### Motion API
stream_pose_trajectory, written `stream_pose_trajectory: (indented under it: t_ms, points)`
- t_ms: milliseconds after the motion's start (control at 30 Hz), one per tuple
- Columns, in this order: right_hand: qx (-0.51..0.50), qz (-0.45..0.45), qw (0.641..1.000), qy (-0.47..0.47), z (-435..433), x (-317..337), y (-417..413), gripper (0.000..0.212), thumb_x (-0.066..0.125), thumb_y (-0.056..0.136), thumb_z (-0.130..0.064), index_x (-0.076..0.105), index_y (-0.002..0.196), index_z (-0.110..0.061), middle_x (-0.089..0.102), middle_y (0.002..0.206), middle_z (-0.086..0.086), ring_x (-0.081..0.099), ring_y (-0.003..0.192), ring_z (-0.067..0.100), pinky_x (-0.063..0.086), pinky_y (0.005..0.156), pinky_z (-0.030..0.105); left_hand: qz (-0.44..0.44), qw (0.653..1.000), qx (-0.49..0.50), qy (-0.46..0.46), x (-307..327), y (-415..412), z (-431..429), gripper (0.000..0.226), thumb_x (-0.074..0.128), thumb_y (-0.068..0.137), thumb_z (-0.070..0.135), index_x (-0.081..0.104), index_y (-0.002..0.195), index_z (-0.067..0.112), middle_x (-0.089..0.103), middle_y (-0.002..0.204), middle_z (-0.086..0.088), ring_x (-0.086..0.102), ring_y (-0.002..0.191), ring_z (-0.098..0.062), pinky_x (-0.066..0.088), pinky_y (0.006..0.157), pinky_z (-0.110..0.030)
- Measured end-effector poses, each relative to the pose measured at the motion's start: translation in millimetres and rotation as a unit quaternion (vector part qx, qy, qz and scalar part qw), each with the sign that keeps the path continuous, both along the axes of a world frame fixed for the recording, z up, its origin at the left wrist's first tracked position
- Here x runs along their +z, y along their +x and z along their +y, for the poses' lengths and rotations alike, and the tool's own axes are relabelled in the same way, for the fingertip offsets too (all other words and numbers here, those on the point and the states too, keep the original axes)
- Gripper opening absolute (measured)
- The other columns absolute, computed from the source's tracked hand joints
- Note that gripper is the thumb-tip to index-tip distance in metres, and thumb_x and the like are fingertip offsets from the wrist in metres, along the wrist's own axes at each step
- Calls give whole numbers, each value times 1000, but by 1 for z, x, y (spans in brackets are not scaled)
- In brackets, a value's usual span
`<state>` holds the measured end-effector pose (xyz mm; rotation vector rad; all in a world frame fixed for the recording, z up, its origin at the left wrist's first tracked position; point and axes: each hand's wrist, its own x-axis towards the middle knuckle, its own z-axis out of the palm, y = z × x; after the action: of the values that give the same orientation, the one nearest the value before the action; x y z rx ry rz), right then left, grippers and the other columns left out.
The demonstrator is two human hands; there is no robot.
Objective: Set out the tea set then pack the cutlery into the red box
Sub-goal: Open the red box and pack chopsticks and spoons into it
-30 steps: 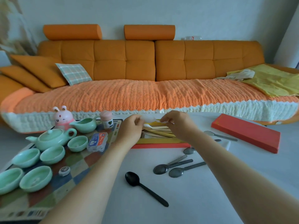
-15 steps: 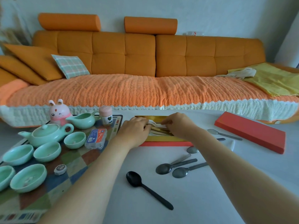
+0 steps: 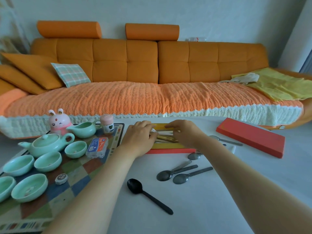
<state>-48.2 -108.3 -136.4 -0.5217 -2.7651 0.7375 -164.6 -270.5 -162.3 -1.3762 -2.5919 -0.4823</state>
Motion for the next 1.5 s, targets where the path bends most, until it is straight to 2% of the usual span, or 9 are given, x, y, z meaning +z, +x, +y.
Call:
stream_pose_trajectory:
  t_ms: [133,267,333,567,800,967,1133,1300,1500]
  points:
    - [-30,57,998,1,13,9,25,41,41,91,-2,71,105,-27,64,97,-3,50,52,12,40,47,20,-4,997,-35,66,8,27,17,37,41,102,37,57,132,22,52,131,6,43,123,-16,35,102,-35]
    - [-53,59,997,8,27,11,64,39,42,89,0,73,93,-23,65,106,-7,58,72,5,46,64,18,3,991,-72,114,13,64,36,24,48,99,30,63,115,19,55,115,5,49,109,-15,40,85,-28]
    - [-63,40,997,22,33,7,85,41,41,88,0,73,91,-25,66,105,-8,63,80,12,53,70,28,-6,988,-95,120,13,83,44,19,49,98,24,63,110,18,56,112,5,51,104,-15,38,79,-26]
    - [-51,-107,985,126,58,-3,146,64,38,82,11,71,110,-36,59,114,-15,54,107,12,42,82,22,-73,984,-155,56,7,142,64,20,53,94,26,62,112,25,55,113,8,54,102,-14,48,78,-32]
    - [-9,-118,979,168,56,-9,156,27,59,93,-17,74,103,-36,68,113,-14,56,110,13,43,93,30,-131,975,-179,-5,-1,158,68,31,63,89,40,60,119,30,56,120,11,55,103,-11,48,77,-24]
    - [4,-71,994,83,49,-10,141,23,60,95,-19,74,111,-29,67,107,-11,59,97,11,43,80,25,-188,970,-141,60,0,142,58,20,56,97,31,63,116,30,64,109,9,60,94,-10,47,71,-25]
    - [2,40,999,17,34,-7,117,23,68,91,-15,72,112,-22,69,107,-6,63,91,10,53,83,26,-244,953,-69,167,13,112,48,19,49,101,29,64,113,30,62,104,12,57,94,-7,41,69,-19]
    - [-1,129,991,48,14,-4,82,26,61,94,-9,71,114,-22,61,105,-4,59,90,15,50,81,29,-287,920,14,267,26,75,28,17,55,98,28,67,109,27,66,102,8,61,97,-12,48,81,-27]
    - [22,122,987,98,-2,-10,28,30,54,98,-11,69,123,-19,58,98,-3,56,93,20,38,76,26,-261,914,80,300,23,38,6,15,54,98,26,66,105,26,62,102,12,58,95,-9,42,70,-20]
